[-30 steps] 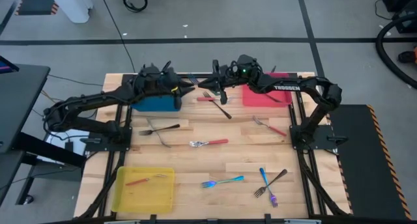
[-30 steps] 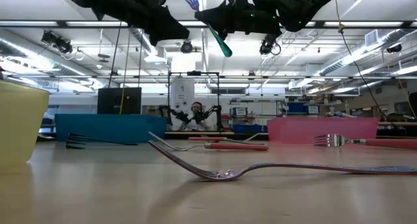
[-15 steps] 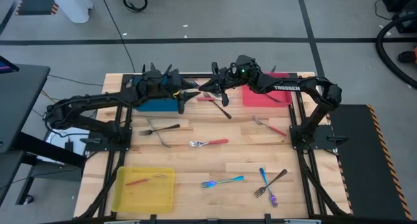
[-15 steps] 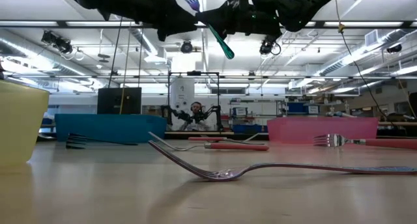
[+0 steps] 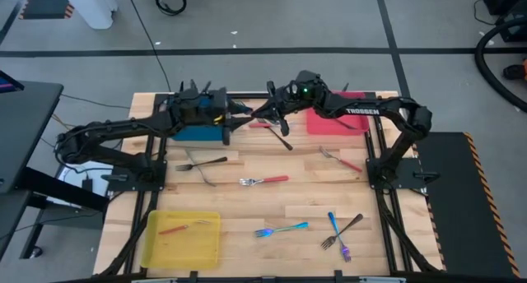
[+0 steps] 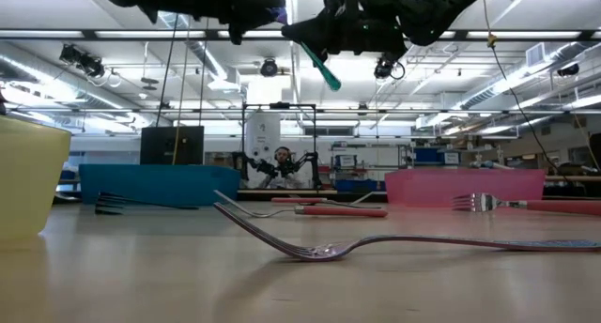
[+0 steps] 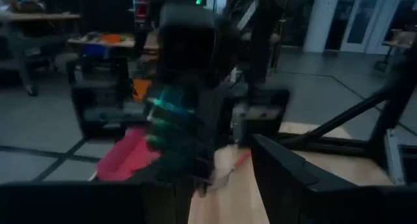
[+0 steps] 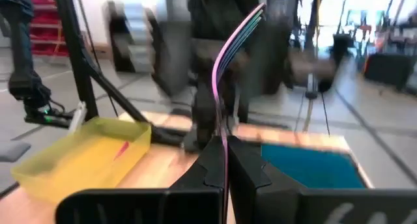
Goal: Sort silverware by color (type)
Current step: Put the top iridescent fork into the blue bin
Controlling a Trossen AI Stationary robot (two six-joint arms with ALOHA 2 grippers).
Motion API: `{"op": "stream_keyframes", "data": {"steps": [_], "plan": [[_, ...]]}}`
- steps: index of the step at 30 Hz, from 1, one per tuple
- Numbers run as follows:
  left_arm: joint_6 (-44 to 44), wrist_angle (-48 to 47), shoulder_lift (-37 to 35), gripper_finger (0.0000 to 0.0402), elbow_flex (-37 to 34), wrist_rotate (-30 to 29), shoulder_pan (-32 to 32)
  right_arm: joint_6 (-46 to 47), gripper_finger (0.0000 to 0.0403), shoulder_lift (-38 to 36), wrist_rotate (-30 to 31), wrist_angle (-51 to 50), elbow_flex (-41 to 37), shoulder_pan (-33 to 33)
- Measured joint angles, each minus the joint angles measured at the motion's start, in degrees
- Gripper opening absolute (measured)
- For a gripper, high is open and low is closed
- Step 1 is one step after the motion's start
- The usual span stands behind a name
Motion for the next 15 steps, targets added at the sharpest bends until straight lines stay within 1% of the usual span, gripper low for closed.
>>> {"op": "stream_keyframes", "data": {"steps": [5, 11, 15], "plan": [[0.0, 0.9, -1.6, 0.0148, 0.0, -0.1, 0.1, -1.2, 0.0009, -0.1, 0.0, -0.7, 0.0, 0.2], [0.0, 2.0, -0.7, 0.0146, 0.0, 0.0, 0.1, -2.0, 0.0009, -0.1, 1.0, -0.7, 0.0, 1.1], [0.0, 2.0, -0.6, 0.0124, 0.0, -0.1, 0.2, -2.8, 0.0009, -0.1, 3.7, -0.7, 0.0, 1.6]]}}
